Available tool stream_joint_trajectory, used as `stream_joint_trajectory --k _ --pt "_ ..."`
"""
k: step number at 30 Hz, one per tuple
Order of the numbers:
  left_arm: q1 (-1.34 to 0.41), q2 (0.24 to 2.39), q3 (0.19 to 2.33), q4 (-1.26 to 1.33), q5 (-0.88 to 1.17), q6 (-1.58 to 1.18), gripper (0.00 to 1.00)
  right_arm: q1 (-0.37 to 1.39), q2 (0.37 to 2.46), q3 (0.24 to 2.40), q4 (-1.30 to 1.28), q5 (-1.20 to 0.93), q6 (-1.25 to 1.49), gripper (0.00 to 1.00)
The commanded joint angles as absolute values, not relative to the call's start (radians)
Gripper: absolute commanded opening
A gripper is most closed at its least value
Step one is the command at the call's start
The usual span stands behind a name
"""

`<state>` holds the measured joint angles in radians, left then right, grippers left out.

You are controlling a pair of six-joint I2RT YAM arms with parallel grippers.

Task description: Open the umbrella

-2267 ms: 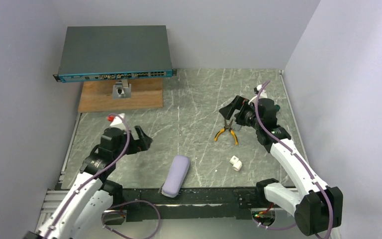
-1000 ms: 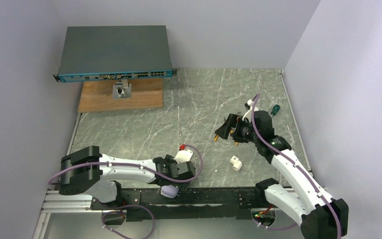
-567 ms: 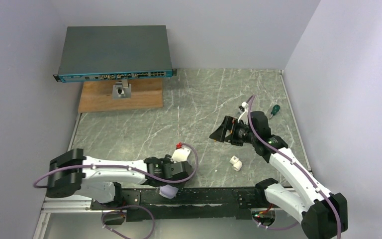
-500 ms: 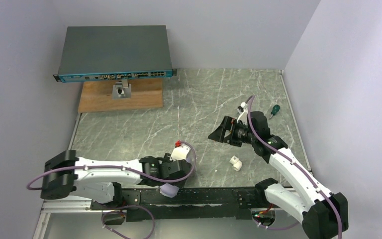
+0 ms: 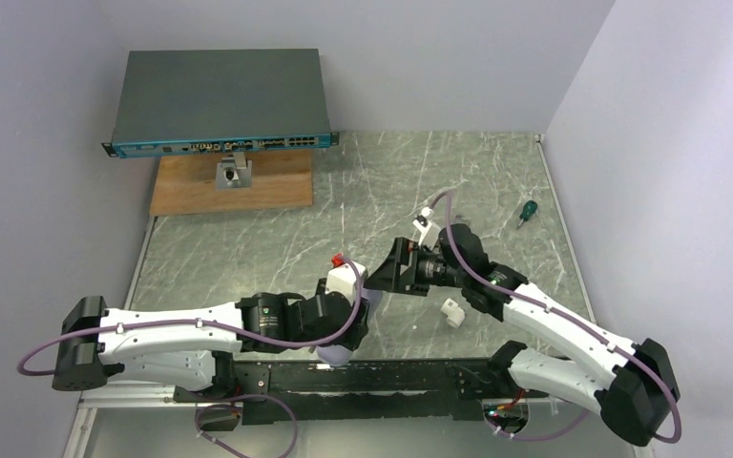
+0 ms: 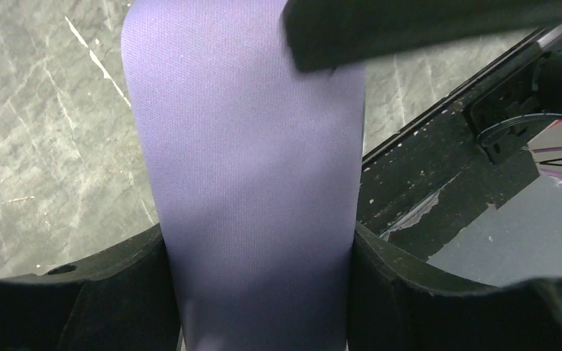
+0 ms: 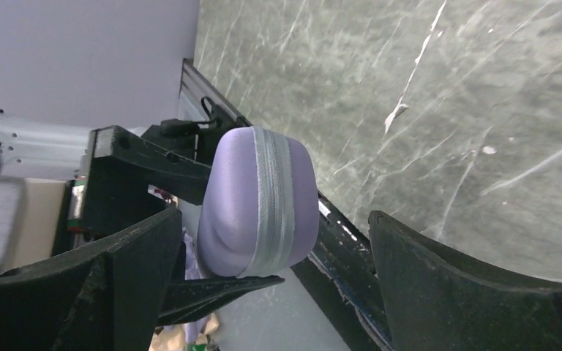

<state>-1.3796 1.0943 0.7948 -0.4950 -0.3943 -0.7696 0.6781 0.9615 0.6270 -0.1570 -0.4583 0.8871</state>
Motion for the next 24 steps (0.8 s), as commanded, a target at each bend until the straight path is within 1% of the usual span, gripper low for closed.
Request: stream_joint_trajectory --k 1,5,7,8,11,12,14,16,18,19,20,24 --pt "-1.377 1.058 0.855 -0.398 -0.405 -0.738 0.64 0.748 1.002 0.651 -0.080 -0.409 0.958 1.00" --pt "-1.377 1.053 0.862 -0.379 -0.406 -0.734 0.64 0.807 1.045 0.664 -0.064 -0.385 0.973 1.00" --pt "-1.377 1.050 0.863 -0.379 -0.409 -0.734 0.64 0.833 1.060 0.671 -0.065 -0.381 0.976 0.97" --pt "-1.377 1.048 0.864 -0.381 -0.413 -0.737 0.64 0.840 1.064 0.674 -0.065 -0.379 0.976 0.93" --pt "-1.377 1.041 0.864 -0.379 -0.415 -0.734 0.65 0.853 1.075 0.682 -0.063 -0.386 0.976 0.69" --pt "-1.377 1.040 0.863 -0.373 -0.414 -0.729 0.65 0.857 1.076 0.685 -0.068 -0.385 0.973 0.54" --pt "-1.377 1.042 0.866 -0.367 -0.417 -0.725 0.66 0.859 1.076 0.682 -0.075 -0.380 0.971 0.41" --pt "-1.377 1.050 0.876 -0.374 -0.418 -0.727 0.72 0.860 1.072 0.676 -0.080 -0.380 0.976 0.28" --pt "-1.378 1.061 0.885 -0.392 -0.419 -0.733 0.86 0.860 1.066 0.670 -0.081 -0.378 0.974 0.18" --pt "-1.377 1.066 0.889 -0.407 -0.421 -0.738 0.94 0.859 1.063 0.670 -0.087 -0.372 0.972 0.15" --pt "-1.377 1.072 0.895 -0.423 -0.425 -0.744 0.99 0.859 1.063 0.675 -0.101 -0.363 0.962 0.12" --pt "-1.378 1.064 0.925 -0.516 -0.451 -0.769 0.99 0.858 1.065 0.744 -0.206 -0.311 0.905 0.09"
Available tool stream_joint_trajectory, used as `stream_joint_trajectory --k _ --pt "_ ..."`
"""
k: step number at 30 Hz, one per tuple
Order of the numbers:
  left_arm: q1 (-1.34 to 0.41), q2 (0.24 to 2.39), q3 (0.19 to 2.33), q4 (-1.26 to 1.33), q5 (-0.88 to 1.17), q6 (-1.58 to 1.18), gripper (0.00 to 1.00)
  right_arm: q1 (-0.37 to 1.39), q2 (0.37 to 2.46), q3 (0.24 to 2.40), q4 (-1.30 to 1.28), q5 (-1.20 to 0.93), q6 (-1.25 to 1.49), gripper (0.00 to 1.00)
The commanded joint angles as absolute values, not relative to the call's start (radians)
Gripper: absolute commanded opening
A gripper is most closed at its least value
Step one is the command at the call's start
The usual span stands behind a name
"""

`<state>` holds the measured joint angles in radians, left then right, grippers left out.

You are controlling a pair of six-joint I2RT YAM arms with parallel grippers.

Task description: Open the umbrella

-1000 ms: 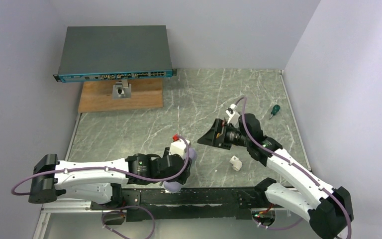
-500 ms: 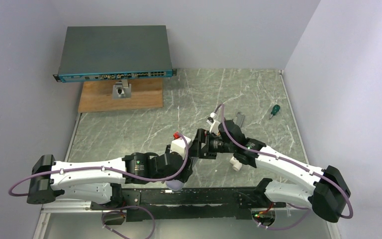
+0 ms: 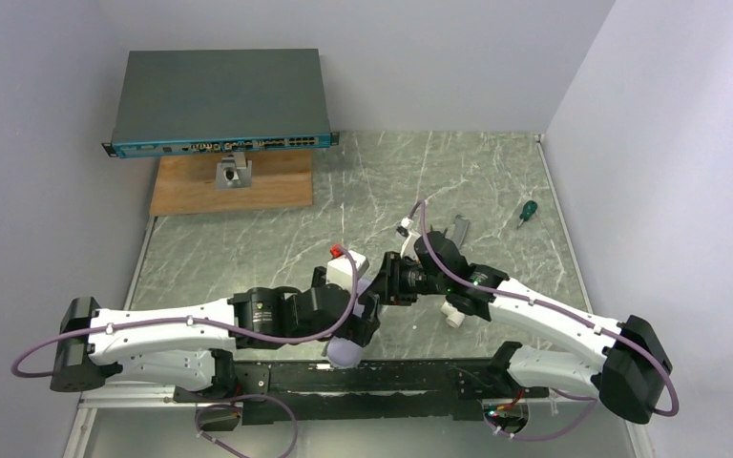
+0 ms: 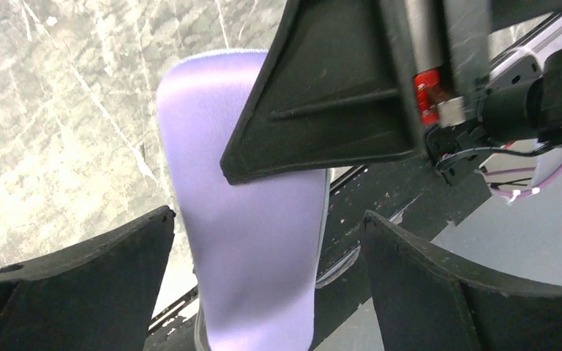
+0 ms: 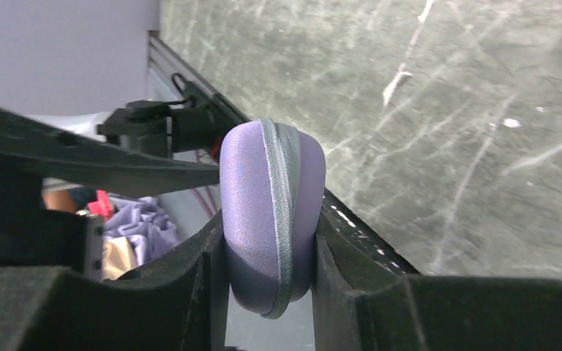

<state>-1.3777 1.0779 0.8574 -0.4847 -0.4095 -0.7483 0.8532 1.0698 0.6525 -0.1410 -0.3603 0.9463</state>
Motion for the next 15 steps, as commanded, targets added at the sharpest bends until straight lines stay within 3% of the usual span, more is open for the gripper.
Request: stream_joint_trajectory --k 1,10,15 --pt "-1.378 1.056 0.932 -0.539 -0.456 -0.773 0.99 0.857 1.065 0.760 -0.233 -0.290 0.889 0.09" --pt "-1.375 0.881 0.824 -0.509 -0.395 -0.711 1.00 0.812 1.078 0.866 -0.329 -0.234 0.787 0.09" --pt "-1.280 0.712 0.700 -0.367 -0.167 -0.649 0.99 0.751 1.051 0.896 -0.336 -0.299 0.720 0.10"
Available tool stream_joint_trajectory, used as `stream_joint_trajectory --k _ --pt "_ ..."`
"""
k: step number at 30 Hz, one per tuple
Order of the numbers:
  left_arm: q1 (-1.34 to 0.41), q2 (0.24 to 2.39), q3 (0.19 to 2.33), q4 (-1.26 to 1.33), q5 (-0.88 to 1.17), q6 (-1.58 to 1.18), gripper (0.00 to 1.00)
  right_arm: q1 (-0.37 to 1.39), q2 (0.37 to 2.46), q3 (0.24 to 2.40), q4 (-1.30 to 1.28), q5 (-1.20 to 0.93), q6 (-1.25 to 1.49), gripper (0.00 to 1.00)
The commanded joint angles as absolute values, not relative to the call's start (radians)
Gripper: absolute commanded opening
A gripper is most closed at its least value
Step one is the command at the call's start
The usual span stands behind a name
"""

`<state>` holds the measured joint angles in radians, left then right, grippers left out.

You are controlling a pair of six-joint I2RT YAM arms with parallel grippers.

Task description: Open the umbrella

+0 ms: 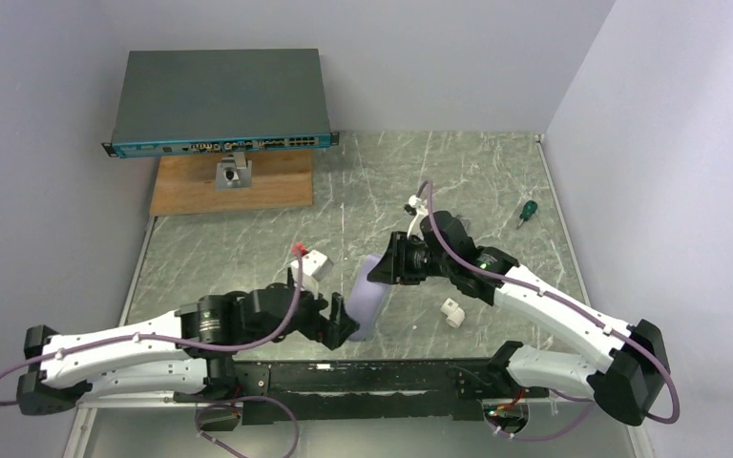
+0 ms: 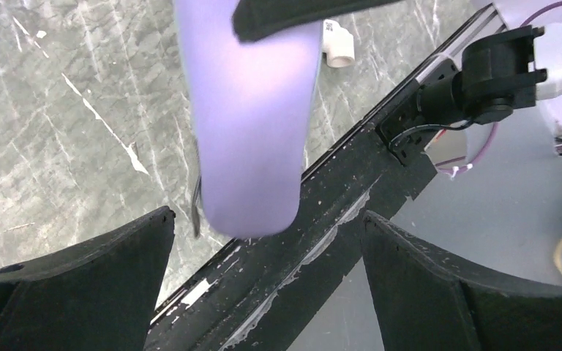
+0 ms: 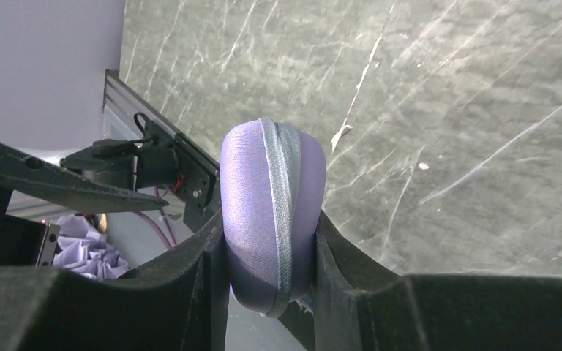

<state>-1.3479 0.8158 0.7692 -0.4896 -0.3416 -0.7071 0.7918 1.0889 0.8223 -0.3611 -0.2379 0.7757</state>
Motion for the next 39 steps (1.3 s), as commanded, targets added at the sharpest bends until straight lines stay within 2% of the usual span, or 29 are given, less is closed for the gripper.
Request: stream_joint_trajectory --k 1,7,15,20,30,32,33,34,35,37,39 --pt "-1.256 0.681 0.681 -0.348 -0.128 -0.640 0.99 0.735 1.042 0.899 -0.335 -0.319 0.709 0.10" --pt "-1.074 0.552 0.583 -0.226 0.151 -0.597 1.00 0.641 0.983 0.893 -0.276 -0.495 0.676 0.11" --pt "-0.896 0.495 0.501 -0.091 0.358 -0.624 0.96 0.615 0.915 0.886 -0.143 -0.679 0.699 0.12" --pt "-0.868 0.497 0.470 -0.011 0.439 -0.650 0.97 0.615 0.906 0.882 -0.083 -0.730 0.723 0.13" --pt "-0.867 0.600 0.425 0.207 0.577 -0.723 0.85 0.615 0.939 0.898 -0.040 -0.744 0.741 0.12" --pt "-0.867 0.619 0.418 0.225 0.583 -0.731 0.76 0.615 0.942 0.900 -0.034 -0.746 0.742 0.13" --pt "-0.868 0.623 0.413 0.231 0.577 -0.733 0.68 0.615 0.944 0.900 -0.029 -0.752 0.742 0.13" --pt "-0.867 0.624 0.410 0.239 0.575 -0.738 0.51 0.616 0.945 0.901 -0.025 -0.754 0.743 0.13" --pt "-0.867 0.620 0.407 0.242 0.458 -0.743 0.34 0.615 0.946 0.900 -0.024 -0.756 0.742 0.13" --pt "-0.867 0.610 0.401 0.244 0.542 -0.752 0.03 0.615 0.950 0.899 -0.026 -0.758 0.742 0.13" --pt "-0.867 0.593 0.395 0.245 0.526 -0.761 0.00 0.615 0.950 0.892 -0.019 -0.761 0.746 0.13"
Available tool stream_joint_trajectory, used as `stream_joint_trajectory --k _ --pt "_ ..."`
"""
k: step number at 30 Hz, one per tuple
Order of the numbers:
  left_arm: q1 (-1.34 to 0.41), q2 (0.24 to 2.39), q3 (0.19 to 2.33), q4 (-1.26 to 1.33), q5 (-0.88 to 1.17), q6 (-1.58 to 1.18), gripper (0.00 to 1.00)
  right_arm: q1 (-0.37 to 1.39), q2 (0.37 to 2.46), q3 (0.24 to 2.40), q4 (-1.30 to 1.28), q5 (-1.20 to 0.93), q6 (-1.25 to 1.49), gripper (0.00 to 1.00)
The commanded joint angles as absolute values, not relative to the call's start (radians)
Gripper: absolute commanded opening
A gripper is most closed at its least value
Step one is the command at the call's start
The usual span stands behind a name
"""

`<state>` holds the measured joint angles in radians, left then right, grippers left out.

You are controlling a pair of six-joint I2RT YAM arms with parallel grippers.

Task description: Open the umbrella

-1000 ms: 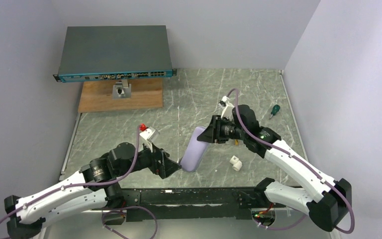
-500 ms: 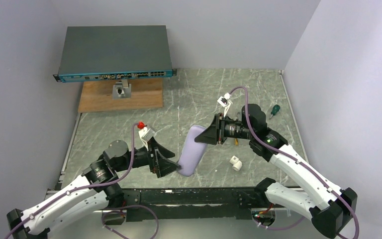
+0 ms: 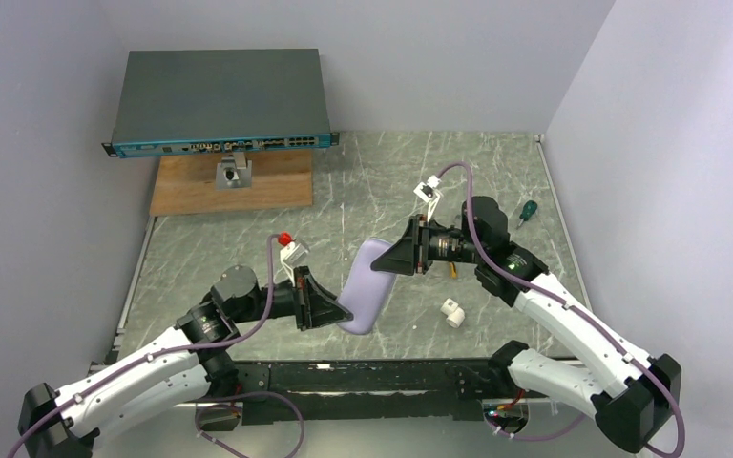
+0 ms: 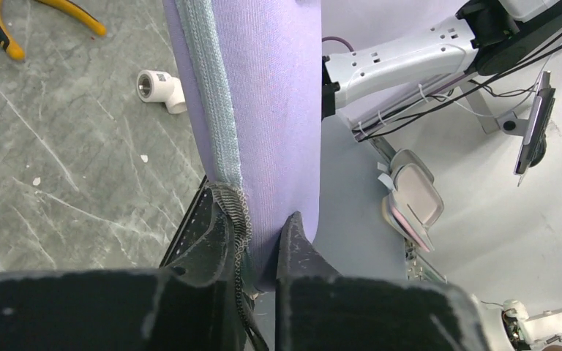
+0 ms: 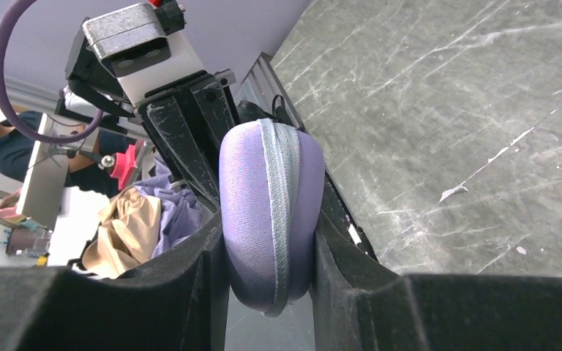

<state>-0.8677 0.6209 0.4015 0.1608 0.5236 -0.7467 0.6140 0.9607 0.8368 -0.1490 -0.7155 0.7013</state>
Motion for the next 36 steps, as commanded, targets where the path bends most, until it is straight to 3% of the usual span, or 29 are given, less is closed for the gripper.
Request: stream_joint_trajectory --k 1,3,5,6,7,17,28,36 --pt "-0.867 0.584 0.389 0.249 0.521 -0.765 0.00 0.615 0.949 0.885 -0.010 -0.764 0.749 0.16" --pt "-0.867 0.566 0.380 0.248 0.504 -0.776 0.00 0.615 0.947 0.872 -0.005 -0.768 0.753 0.37" --pt "-0.867 0.548 0.378 0.237 0.485 -0.784 0.00 0.616 0.943 0.870 -0.032 -0.748 0.739 0.82" --pt "-0.867 0.540 0.378 0.223 0.473 -0.789 0.00 0.615 0.941 0.874 -0.057 -0.726 0.727 0.97" --pt "-0.867 0.530 0.382 0.205 0.459 -0.793 0.00 0.615 0.941 0.882 -0.088 -0.702 0.711 1.00" --pt "-0.867 0.499 0.533 -0.081 0.302 -0.789 0.00 0.615 0.864 0.895 -0.393 -0.232 0.545 1.00" --pt "-0.867 0.587 0.792 -0.442 0.131 -0.861 0.00 0.718 0.690 0.663 -0.185 -0.227 0.514 1.00" --pt "-0.868 0.675 0.986 -0.645 0.094 -0.848 0.00 0.804 0.709 0.642 -0.182 -0.185 0.438 1.00"
